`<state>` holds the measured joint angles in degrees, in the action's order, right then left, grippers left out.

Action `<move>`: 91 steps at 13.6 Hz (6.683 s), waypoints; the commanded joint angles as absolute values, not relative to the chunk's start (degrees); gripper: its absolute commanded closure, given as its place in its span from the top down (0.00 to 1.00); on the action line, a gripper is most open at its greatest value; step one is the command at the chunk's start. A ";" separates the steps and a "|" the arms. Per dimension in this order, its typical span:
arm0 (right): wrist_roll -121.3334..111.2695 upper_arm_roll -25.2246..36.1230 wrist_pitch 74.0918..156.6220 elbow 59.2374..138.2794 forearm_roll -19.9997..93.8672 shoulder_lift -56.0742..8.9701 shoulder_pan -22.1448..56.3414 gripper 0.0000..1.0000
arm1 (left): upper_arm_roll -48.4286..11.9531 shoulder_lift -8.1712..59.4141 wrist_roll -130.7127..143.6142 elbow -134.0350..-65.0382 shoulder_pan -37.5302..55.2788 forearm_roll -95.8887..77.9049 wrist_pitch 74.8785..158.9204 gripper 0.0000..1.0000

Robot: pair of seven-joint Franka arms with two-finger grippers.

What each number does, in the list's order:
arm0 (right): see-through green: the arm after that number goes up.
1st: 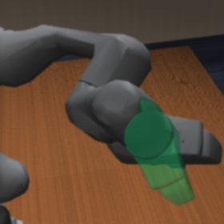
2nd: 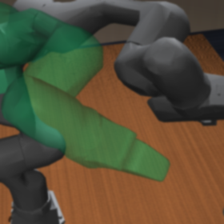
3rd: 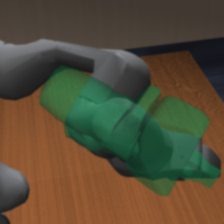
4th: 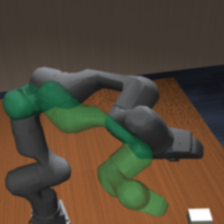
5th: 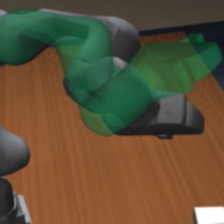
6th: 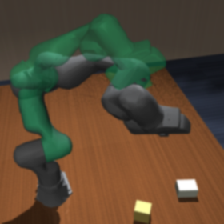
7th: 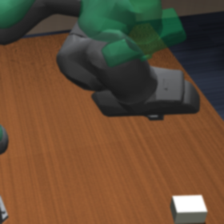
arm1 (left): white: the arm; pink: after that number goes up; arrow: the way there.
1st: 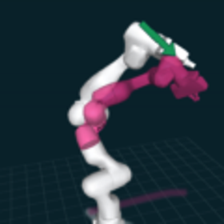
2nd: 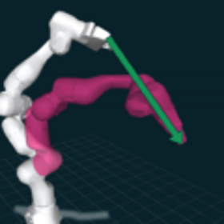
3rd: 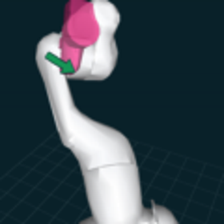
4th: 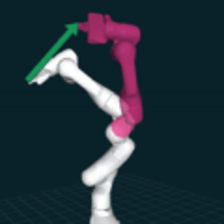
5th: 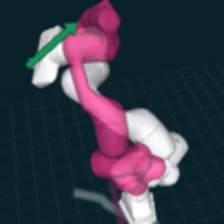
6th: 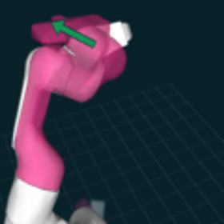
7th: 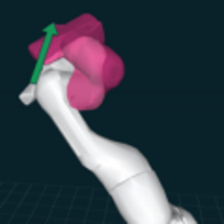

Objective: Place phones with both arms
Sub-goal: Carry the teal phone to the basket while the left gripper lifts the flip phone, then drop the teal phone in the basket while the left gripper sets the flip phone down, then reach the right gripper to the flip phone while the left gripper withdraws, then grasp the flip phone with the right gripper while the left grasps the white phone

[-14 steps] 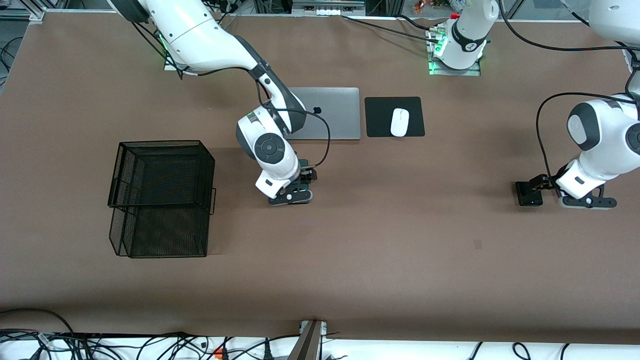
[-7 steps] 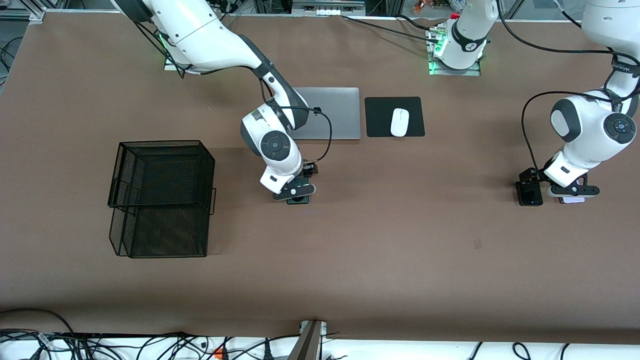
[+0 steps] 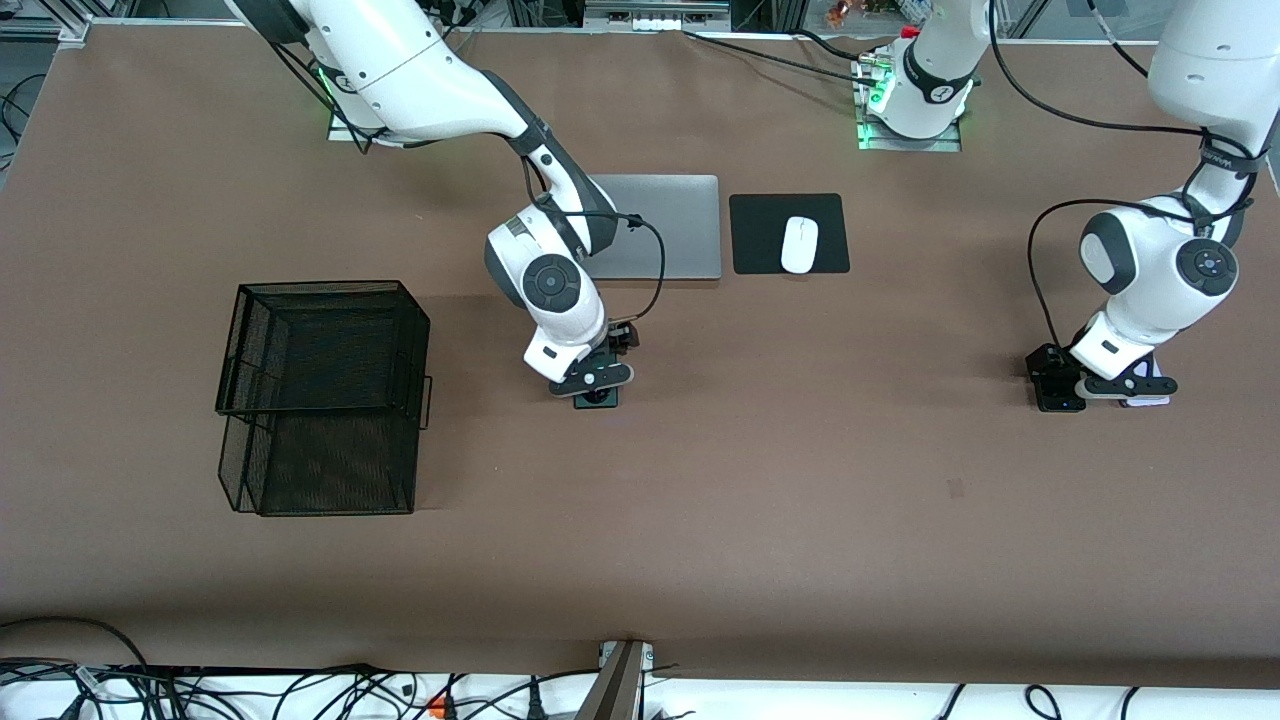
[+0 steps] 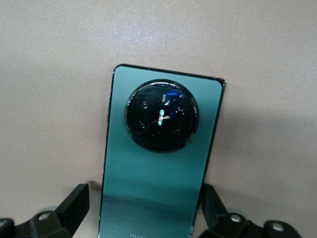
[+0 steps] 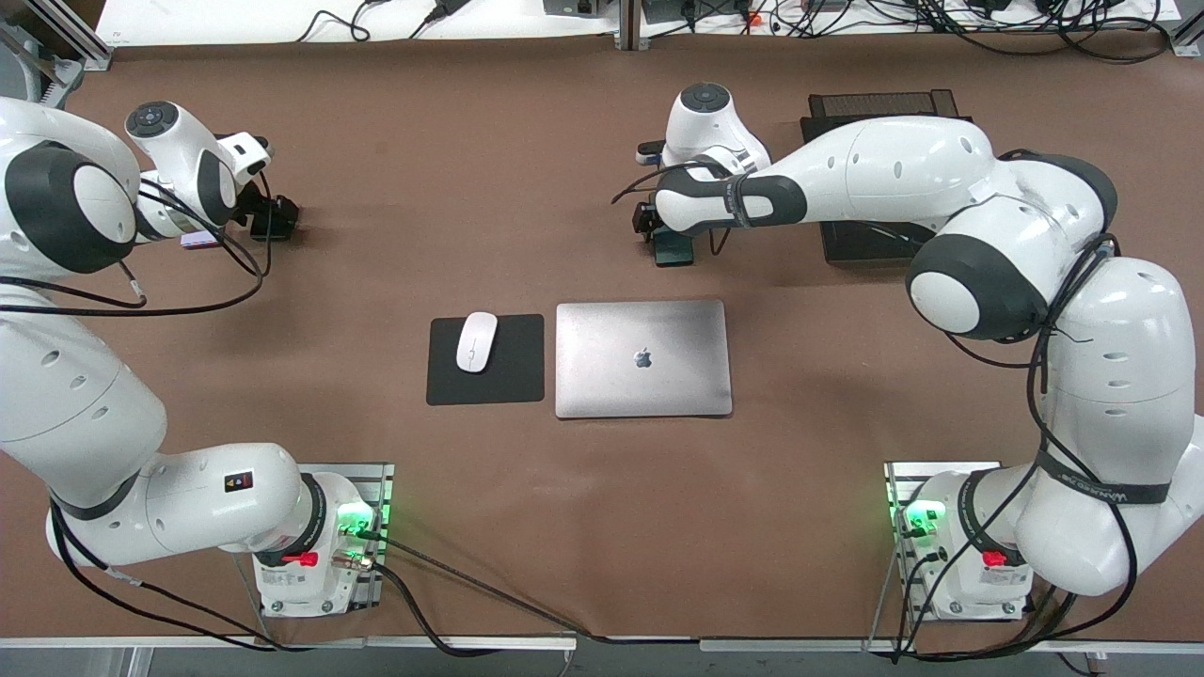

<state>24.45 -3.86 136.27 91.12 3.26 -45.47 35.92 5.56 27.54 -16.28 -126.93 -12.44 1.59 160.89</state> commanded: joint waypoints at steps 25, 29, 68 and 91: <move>25.40 10.98 129.66 92.29 -2.20 -29.80 35.95 0.00 | -8.79 30.76 -15.91 -112.15 -23.12 1.06 145.72 0.10; 21.12 14.84 124.81 92.46 -2.11 -25.50 35.68 0.00 | -8.79 32.16 -4.00 -109.61 -14.88 0.70 145.81 0.05; 7.09 24.37 113.03 91.07 13.27 -23.02 33.13 1.00 | 5.98 52.13 53.00 -65.21 45.62 1.23 119.21 1.00; 23.82 10.46 124.45 74.62 5.63 -51.94 48.08 1.00 | 7.12 21.71 -5.27 -114.61 -3.41 7.65 139.13 1.00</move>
